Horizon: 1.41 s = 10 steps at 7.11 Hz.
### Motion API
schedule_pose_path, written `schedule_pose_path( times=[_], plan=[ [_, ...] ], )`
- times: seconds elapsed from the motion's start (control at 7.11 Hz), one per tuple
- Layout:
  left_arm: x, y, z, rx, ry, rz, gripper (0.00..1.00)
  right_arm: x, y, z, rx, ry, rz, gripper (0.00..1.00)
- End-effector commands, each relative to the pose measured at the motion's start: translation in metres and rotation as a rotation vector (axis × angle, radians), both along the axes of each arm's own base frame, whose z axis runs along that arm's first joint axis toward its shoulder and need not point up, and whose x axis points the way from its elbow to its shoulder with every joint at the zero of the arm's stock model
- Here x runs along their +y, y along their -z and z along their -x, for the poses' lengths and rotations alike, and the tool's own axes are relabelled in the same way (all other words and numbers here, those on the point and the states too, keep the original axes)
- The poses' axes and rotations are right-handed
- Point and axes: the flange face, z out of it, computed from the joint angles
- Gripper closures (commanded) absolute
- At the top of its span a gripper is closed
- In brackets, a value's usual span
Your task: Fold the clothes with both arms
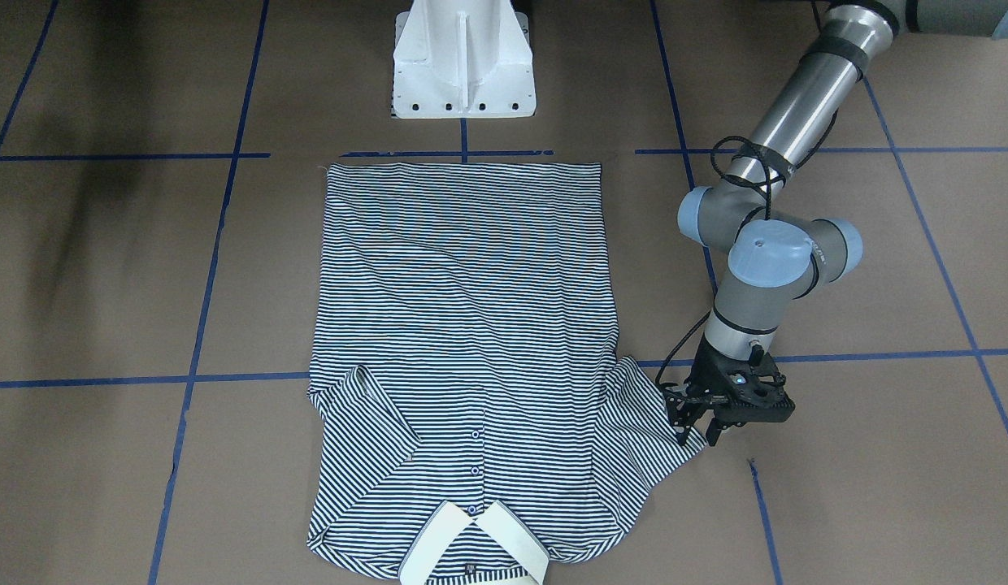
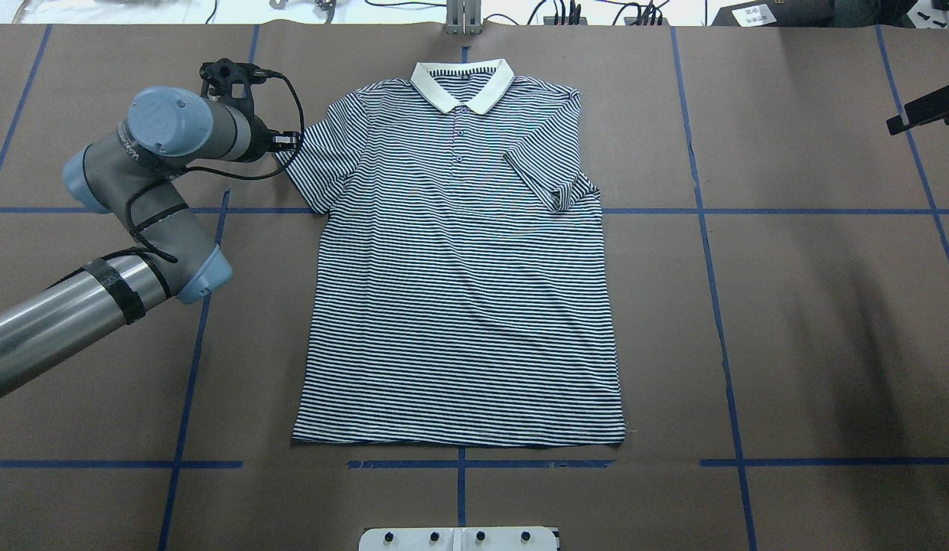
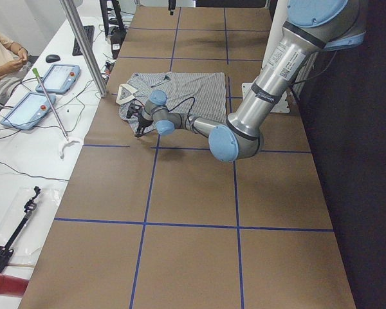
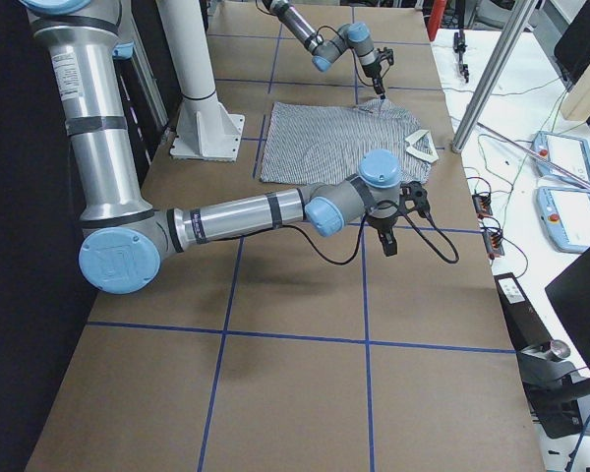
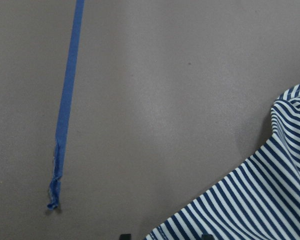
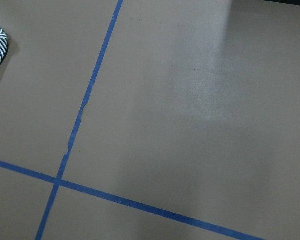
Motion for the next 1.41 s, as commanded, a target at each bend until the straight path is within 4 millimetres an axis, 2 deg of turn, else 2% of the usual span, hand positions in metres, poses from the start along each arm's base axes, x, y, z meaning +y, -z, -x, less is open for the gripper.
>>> schedule_pose_path(
  times=[0.0,0.42,0.56,0.7,0.84,1.27],
  plan=[
    [0.0013,0.0003,-0.0020,0.000,-0.003,0.000,0.54,0.0010,-0.0019,-0.0002,0.001,0.000,0.003,0.00],
    [0.0027,0.0003,-0.0040,0.000,-0.006,0.000,0.54,0.0016,-0.0028,0.0005,0.001,0.001,0.005,0.00],
    [0.0029,-0.0009,-0.0037,-0.001,-0.006,0.001,0.57,0.0015,-0.0028,-0.0003,0.001,0.000,0.005,0.00],
    [0.0027,0.0002,-0.0040,0.000,-0.006,0.000,0.72,0.0016,-0.0028,0.0005,0.001,0.001,0.005,0.00],
    [0.0034,0.0005,-0.0050,0.001,-0.008,-0.001,0.98,0.0015,-0.0028,-0.0003,0.001,0.000,0.005,0.00],
    [0.0054,0.0057,-0.0063,0.005,-0.012,-0.009,1.00,0.0010,-0.0020,-0.0002,0.001,0.000,0.003,0.00]
  ],
)
